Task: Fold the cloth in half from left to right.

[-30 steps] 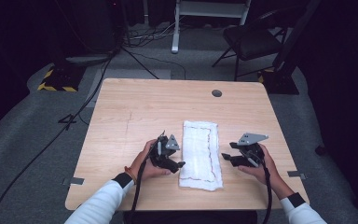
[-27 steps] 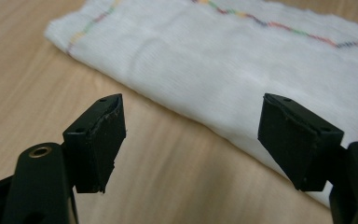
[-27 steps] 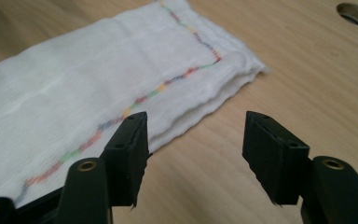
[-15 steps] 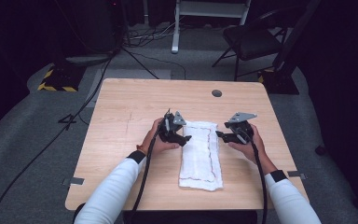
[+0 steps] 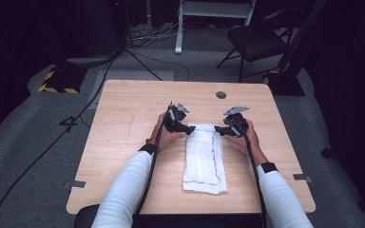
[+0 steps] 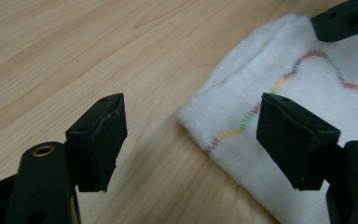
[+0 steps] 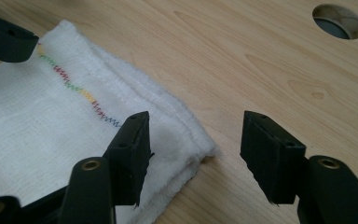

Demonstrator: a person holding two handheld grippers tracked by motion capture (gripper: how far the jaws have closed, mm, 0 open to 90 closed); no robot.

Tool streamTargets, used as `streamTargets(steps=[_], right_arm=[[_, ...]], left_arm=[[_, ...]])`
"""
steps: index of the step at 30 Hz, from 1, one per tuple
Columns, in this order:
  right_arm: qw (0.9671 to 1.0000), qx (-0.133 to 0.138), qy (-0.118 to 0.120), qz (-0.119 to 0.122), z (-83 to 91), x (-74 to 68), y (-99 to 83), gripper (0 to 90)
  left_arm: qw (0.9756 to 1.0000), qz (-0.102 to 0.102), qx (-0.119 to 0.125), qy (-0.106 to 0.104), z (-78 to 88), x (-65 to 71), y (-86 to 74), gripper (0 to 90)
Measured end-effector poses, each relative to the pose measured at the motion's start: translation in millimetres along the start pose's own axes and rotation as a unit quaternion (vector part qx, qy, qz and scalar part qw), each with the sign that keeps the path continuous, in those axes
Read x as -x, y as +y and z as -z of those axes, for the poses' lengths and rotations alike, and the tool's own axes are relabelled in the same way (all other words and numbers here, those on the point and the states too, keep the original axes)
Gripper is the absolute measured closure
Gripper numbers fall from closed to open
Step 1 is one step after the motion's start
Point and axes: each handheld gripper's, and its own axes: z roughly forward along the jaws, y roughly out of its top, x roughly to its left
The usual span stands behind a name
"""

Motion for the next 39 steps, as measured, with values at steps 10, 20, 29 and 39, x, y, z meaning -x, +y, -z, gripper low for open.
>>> streamTargets(steps=[10, 20, 29, 39], right_arm=[[0.9996, -0.017, 0.015, -0.019, -11.7, 1.0, -3.2, 48.7], [0.9975, -0.014, 0.059, -0.036, -12.1, 2.3, -5.2, 70.7], [0.998, -0.021, 0.056, -0.022, -13.4, -1.2, 0.3, 82.1], [0.9998, 0.009, 0.012, -0.01, -10.8, -2.5, 15.0, 83.8]], left_arm=[[0.9998, -0.009, -0.016, -0.007, -14.1, 1.3, -1.3, 23.4], [0.9984, -0.037, -0.014, -0.04, -12.3, 2.7, -0.3, 45.2], [0.9966, -0.039, -0.021, -0.069, -14.0, 1.0, 5.3, 75.8], [0.9986, -0.05, -0.014, -0.007, -18.8, 1.8, 16.9, 83.3]])
